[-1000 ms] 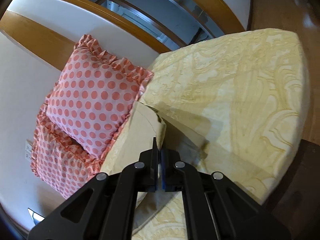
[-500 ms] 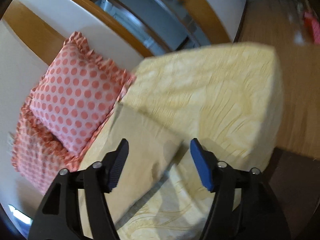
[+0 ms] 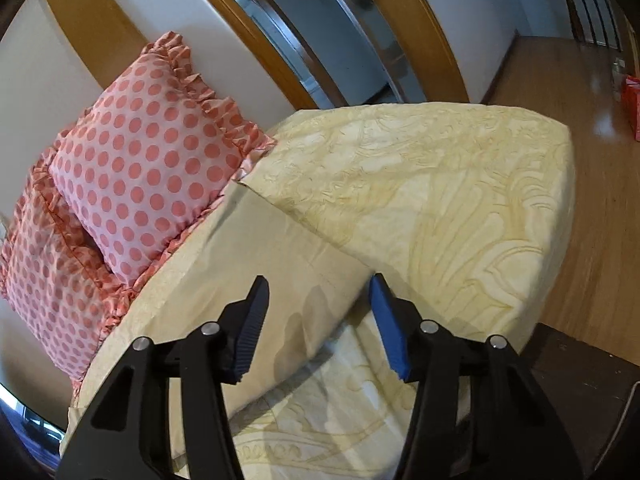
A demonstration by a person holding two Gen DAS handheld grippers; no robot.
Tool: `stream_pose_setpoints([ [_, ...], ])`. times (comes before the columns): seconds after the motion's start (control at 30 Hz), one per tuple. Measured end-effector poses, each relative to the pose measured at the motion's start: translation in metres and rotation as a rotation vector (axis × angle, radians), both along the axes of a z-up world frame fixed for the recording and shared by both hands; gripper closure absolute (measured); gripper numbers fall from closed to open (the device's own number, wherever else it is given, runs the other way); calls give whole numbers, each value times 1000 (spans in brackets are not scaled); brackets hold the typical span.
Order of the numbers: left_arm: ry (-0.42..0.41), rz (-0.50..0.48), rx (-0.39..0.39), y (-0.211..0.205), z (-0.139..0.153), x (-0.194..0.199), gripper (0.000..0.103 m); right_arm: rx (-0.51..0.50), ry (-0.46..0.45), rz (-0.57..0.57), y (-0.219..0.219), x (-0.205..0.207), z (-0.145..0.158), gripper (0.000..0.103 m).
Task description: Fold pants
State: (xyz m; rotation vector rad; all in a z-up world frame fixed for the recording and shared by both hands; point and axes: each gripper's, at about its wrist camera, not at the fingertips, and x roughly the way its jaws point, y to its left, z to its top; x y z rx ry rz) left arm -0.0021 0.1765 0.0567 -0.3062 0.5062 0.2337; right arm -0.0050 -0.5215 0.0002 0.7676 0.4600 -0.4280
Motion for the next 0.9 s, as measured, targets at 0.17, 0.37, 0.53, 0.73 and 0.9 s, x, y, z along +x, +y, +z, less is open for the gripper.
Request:
stream_pose_setpoints([
  [0.17, 52, 20, 7, 3, -23, 13, 19, -68, 1, 74, 12, 15, -2, 96],
  [0.37, 95, 22, 28, 1, -41, 19, 11, -94, -106, 155, 35, 27, 37, 100],
  [0.53, 95, 28, 37, 0, -41, 18, 10, -131, -300, 491, 136, 69, 108, 100],
  [0.73, 80, 32, -38, 5, -36, 15, 10, -87, -261, 1105, 342, 121, 99, 100],
  [0.9, 39, 62, -98, 22, -23, -8, 10, -66, -57, 1327, 444, 128, 38, 100],
])
